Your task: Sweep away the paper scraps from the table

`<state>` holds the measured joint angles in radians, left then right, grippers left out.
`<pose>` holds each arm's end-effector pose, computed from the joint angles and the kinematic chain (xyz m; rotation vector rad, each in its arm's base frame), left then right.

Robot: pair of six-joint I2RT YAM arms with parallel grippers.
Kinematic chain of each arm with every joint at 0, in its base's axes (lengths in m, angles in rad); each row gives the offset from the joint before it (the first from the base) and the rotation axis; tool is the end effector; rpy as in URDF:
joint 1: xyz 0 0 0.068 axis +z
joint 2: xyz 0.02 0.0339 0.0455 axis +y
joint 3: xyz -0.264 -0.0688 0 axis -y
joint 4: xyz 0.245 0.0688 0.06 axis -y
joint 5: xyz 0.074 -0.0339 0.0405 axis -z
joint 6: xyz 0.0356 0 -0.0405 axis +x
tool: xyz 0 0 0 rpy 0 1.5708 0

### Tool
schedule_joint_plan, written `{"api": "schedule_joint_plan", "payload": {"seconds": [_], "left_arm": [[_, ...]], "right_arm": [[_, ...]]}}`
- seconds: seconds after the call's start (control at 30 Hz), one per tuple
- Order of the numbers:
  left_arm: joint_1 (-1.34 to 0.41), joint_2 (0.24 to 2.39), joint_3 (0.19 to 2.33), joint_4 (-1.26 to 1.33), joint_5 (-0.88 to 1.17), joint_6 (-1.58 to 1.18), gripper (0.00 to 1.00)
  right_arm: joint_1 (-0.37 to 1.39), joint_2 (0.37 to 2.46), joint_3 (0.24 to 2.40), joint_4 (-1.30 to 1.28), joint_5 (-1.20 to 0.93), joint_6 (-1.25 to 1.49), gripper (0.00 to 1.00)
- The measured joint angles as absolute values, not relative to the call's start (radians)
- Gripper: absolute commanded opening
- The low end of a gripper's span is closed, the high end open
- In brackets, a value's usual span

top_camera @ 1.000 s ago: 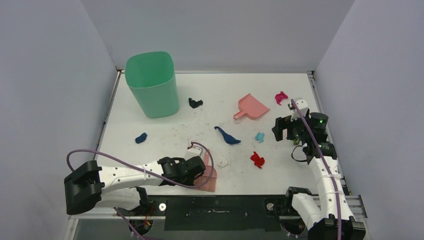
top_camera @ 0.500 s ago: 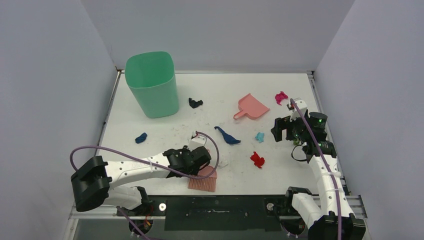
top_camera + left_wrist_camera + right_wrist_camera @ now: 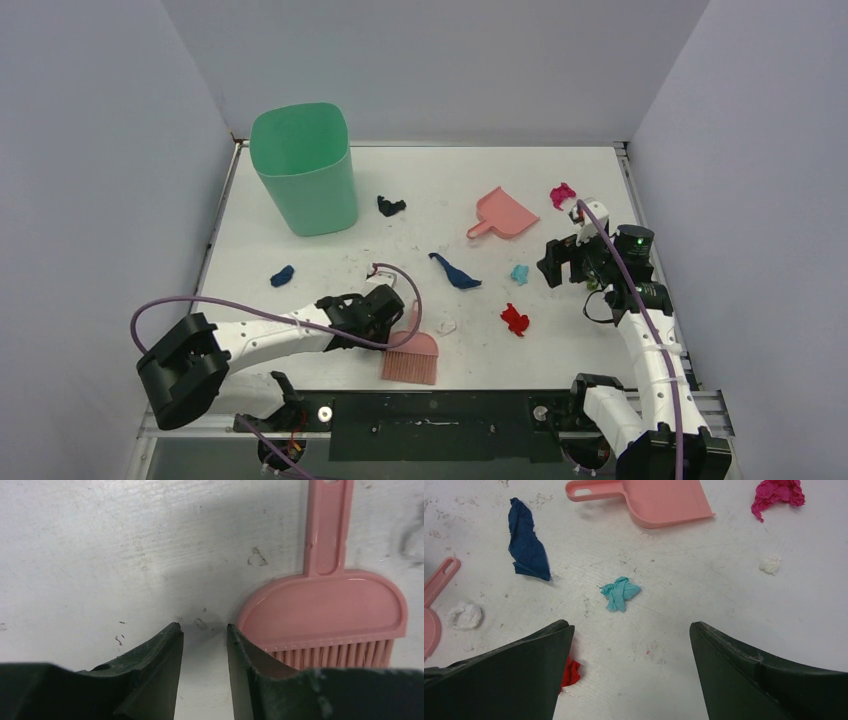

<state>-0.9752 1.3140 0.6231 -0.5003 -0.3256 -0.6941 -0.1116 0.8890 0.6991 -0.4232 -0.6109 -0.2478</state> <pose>0.1328 -0.1757 0.1589 0.2882 2.6337 -0.0849 0.1910 -0.0009 0.2718 -0.4778 2.0372 0.4490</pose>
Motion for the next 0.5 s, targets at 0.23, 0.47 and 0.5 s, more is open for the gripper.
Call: {"api": "schedule_joint_plan", "payload": {"seconds": [0.23, 0.47, 0.5], "left_arm": [[-1.034, 1.108, 0.61, -0.519, -0.297, -0.778, 0.42], [-1.042, 1.05, 0.531, -0.519, -0.233, -0.827, 0.33], [-1.048, 1.068, 0.522, -0.519, -0.227, -0.831, 0.33]], "right_arm": [[-0.109, 0.892, 0.699, -0.425, -0.617, -0.252, 0.9], [-0.067, 0.897, 0.699, -0.424, -0.633, -0.271, 0.9], [-0.056, 0.896, 0.698, -0.424, -0.636, -0.274, 0.91]]}}
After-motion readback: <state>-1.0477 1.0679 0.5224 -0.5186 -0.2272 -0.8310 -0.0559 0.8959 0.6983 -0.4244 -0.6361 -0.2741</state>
